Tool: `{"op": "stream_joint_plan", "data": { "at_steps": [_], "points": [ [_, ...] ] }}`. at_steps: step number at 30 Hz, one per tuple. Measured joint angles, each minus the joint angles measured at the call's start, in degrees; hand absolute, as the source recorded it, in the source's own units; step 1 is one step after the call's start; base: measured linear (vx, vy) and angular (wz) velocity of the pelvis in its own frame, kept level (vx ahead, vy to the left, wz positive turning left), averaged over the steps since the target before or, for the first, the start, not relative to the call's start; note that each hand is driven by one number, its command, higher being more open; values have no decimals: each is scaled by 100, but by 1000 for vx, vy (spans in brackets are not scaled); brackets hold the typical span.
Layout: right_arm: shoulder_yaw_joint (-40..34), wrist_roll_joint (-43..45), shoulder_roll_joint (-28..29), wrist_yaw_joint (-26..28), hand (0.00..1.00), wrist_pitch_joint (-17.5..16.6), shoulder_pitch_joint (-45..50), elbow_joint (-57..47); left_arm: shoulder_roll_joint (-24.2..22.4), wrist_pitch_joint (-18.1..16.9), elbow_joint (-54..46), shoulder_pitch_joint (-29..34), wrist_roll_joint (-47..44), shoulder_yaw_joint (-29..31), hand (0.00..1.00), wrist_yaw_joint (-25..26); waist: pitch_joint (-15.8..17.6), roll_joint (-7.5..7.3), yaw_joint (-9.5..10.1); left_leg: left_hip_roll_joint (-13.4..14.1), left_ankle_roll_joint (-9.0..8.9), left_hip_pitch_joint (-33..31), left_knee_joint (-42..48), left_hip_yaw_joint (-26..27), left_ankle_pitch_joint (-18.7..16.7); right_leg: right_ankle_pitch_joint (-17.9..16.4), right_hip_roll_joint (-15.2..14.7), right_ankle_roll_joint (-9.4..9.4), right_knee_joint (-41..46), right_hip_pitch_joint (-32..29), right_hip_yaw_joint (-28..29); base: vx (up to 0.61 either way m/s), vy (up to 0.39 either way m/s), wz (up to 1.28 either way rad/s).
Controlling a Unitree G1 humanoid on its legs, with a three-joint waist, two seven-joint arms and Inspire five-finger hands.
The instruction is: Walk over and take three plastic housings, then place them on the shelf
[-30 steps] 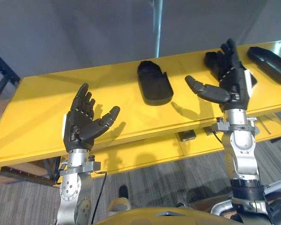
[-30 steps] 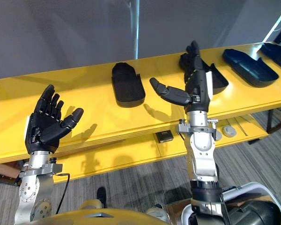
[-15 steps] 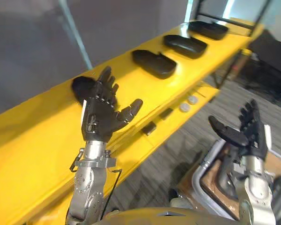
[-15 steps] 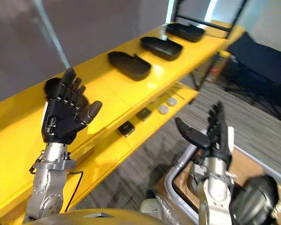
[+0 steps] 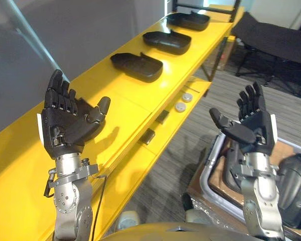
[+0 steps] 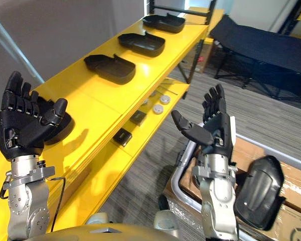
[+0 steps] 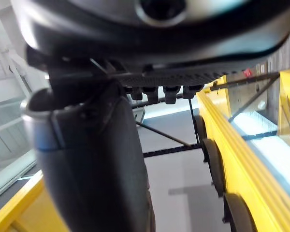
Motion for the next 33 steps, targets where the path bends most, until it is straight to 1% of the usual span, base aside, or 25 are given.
{"op": "stream_joint_plan", "data": {
  "at_steps": [1,3,5,7,9,10,11,12,13,14,15,18,20,22,23,24,25,26,27,28,29,30,31,32,33],
  "points": [
    [46,0,5,-22,100,21,-46,41,-19,-35,-20,2,0,1,100,7,6,5,29,-20,-59,30,-124,-2,-36,18,-18,31,49,-49,-5,-30,176,17],
    [167,1,67,-77,100,156,-98,179,-20,-132,-20,-52,-1,-11,100,34,101,-133,36,-146,-118,29,-332,-61,-70,19,-118,79,301,-246,-43,-42,146,8],
    [191,11,192,-175,100,226,76,225,-15,-154,-20,-59,-1,-115,100,107,188,-211,22,-223,-250,26,-227,-85,-163,-187,-148,97,859,-473,-84,-61,108,-1],
    [176,16,425,-257,100,221,488,210,-26,-225,-43,-67,3,-374,100,200,383,-298,-69,-349,-238,19,298,-134,-482,-504,-188,165,1824,-733,-19,-115,128,-11],
    [166,7,551,-182,100,204,869,173,-21,-224,-74,-29,-34,-494,100,158,454,-355,-130,-419,-191,40,587,-75,-693,-486,-197,189,1951,-744,128,-178,164,-44],
    [186,19,610,-51,100,199,1049,171,-21,-224,-119,-10,-62,-471,100,138,487,-453,-114,-459,-132,45,743,143,-780,-328,-247,382,1794,-750,176,-229,181,-90],
    [210,41,605,35,100,201,1078,175,-26,-223,-136,-5,-64,-436,100,141,518,-503,-70,-452,-80,77,785,341,-802,-133,-266,405,1589,-743,134,-306,132,-150],
    [268,99,584,232,100,198,1001,176,-21,-198,-140,-11,-15,-324,100,210,565,-486,62,-262,11,96,694,794,-724,602,-291,273,813,-618,-136,-366,64,-161],
    [366,141,559,387,100,178,864,176,-49,-183,-90,-55,8,-185,100,266,593,-486,57,-207,72,52,500,1102,-515,236,-380,-33,1319,-799,-816,-370,39,-147],
    [431,168,519,437,100,178,769,181,-37,-185,-68,-63,13,-113,100,274,572,-507,56,-191,88,16,362,1211,-383,-117,-440,-186,1870,-950,-1094,-324,17,-94],
    [580,240,441,452,100,164,555,196,-65,-187,-38,-61,-4,18,100,247,562,-509,53,-134,80,-55,56,1307,-95,-710,-538,-382,2844,-1082,-1456,-241,-16,-49],
    [1085,120,389,94,100,48,112,582,-249,-190,-29,42,-31,149,100,144,536,-530,118,83,-28,-177,-411,1401,403,-1407,-1017,-416,4074,-703,-1933,-190,-142,-36],
    [1459,-99,403,-206,100,55,57,918,-342,-192,-24,241,-163,160,100,-84,458,-570,289,291,-237,-303,-434,1526,564,-1526,-1545,-444,3969,-244,-2127,-154,-286,-48],
    [1616,-268,420,-281,100,67,164,1029,-362,-194,-25,405,-340,151,100,-211,380,-649,334,530,-469,-586,-211,1569,689,-1468,-1948,-416,3472,32,-2142,-133,-392,-43],
    [1629,-308,420,-287,100,73,198,1030,-361,-193,-23,443,-448,145,100,-242,375,-650,330,661,-555,-705,-63,1552,699,-1519,-1956,-213,3214,94,-2137,-174,-522,-51],
    [1580,-360,379,-296,100,99,267,1031,-405,-186,39,485,-635,101,100,-252,360,-530,335,925,-724,-882,71,1463,768,-1858,-1612,335,2970,84,-2258,-113,-360,-69],
    [1537,-358,303,-278,100,168,327,1029,-497,-186,77,587,-725,38,100,-266,322,-412,324,1138,-829,-849,-33,1413,847,-2027,-1368,598,2862,106,-2279,-137,-541,-91],
    [1448,-348,234,-209,100,194,423,1030,-593,-186,109,689,-764,-41,100,-246,275,-328,301,1335,-904,-733,-188,1409,956,-2167,-1150,627,2737,104,-2286,-49,-439,-99],
    [1292,-342,113,-87,100,212,525,1030,-658,-186,173,748,-771,-155,100,-160,254,-288,209,1495,-795,-565,-387,1403,1183,-2276,-941,464,2728,85,-2264,-53,-493,-74],
    [1076,-338,21,-2,100,229,563,1030,-660,-186,203,775,-778,-210,100,-64,269,-326,20,1572,-447,-585,-380,1239,1546,-2330,-802,352,2763,80,-2270,-42,-382,-48],
    [979,-326,5,15,100,230,573,1030,-660,-186,203,766,-809,-210,100,-45,280,-377,-19,1584,-217,-640,-310,1131,1745,-2353,-759,287,2749,83,-2275,-63,-351,-30],
    [792,-217,-45,50,100,226,591,1030,-664,-186,208,744,-995,-216,100,-39,290,-413,-31,1669,286,-880,11,961,2208,-2318,-641,148,2610,111,-2284,-89,-315,-30],
    [657,-202,-48,55,100,210,612,1030,-679,-187,234,716,-1153,-234,100,-50,310,-410,-30,1749,377,-1137,339,927,2467,-2211,-560,-29,2333,219,-2327,-88,-271,-28],
    [596,-206,-98,62,100,201,630,1029,-697,-187,295,719,-1151,-264,100,-68,330,-430,-13,1695,134,-1209,453,970,2308,-2135,-566,-98,2226,242,-2351,-112,-169,-20],
    [510,-206,-183,82,100,200,656,1027,-694,-188,408,748,-1148,-359,100,-135,304,-366,25,1381,-85,-1253,588,1138,1937,-2018,-564,-169,2033,268,-2364,-88,-62,-7]
  ]
}}
